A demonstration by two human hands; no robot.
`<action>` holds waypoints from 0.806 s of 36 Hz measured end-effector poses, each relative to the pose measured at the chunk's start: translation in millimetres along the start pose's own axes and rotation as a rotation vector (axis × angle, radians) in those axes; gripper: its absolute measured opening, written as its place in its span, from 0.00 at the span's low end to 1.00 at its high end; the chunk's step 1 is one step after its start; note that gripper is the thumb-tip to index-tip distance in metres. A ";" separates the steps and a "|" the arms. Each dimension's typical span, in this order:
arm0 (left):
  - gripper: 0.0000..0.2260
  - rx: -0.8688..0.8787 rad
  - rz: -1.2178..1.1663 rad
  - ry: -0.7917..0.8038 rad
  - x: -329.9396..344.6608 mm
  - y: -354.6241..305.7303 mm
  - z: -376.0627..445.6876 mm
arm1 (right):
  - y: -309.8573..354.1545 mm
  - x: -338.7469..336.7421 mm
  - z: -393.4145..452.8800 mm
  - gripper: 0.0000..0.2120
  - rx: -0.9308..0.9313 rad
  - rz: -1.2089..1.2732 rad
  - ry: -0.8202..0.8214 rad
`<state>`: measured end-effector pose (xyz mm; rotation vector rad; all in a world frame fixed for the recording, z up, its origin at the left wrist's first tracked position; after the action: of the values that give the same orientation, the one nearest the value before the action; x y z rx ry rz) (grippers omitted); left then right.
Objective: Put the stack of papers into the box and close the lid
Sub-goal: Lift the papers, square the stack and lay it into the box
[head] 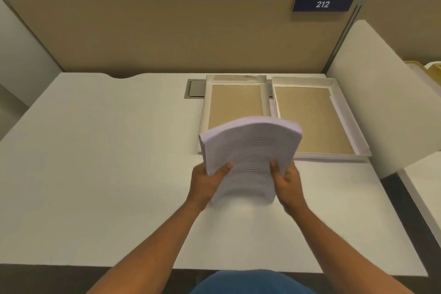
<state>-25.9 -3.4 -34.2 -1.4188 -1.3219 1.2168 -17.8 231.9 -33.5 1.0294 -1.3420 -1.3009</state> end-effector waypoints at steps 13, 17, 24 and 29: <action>0.09 -0.009 0.121 0.010 -2.2 24.5 2.8 | -17.8 -10.3 -18.3 0.15 -0.016 -0.067 -0.051; 0.10 -0.066 0.216 -0.023 -2.0 47.8 -2.6 | -53.2 -11.2 -31.6 0.12 0.087 -0.157 -0.027; 0.05 -0.057 0.176 -0.018 -4.8 58.5 2.8 | -52.7 -14.6 -34.6 0.12 0.089 -0.193 -0.038; 0.08 -0.090 0.225 0.059 1.1 78.3 -0.7 | -81.0 -19.4 -49.8 0.12 0.186 -0.198 -0.026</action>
<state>-10.2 -10.5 -110.6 -1.6923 -1.2142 1.2621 30.5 236.0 -117.6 1.3040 -1.4295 -1.3565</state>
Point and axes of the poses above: each hand's wrist, its own z-axis towards the middle knuckle, its own x-axis out of the palm, y = z × x, the point moved 10 cm from there along z, towards the middle knuckle, and after that the axes turned 9 degrees about z, right-handed, at the moved point
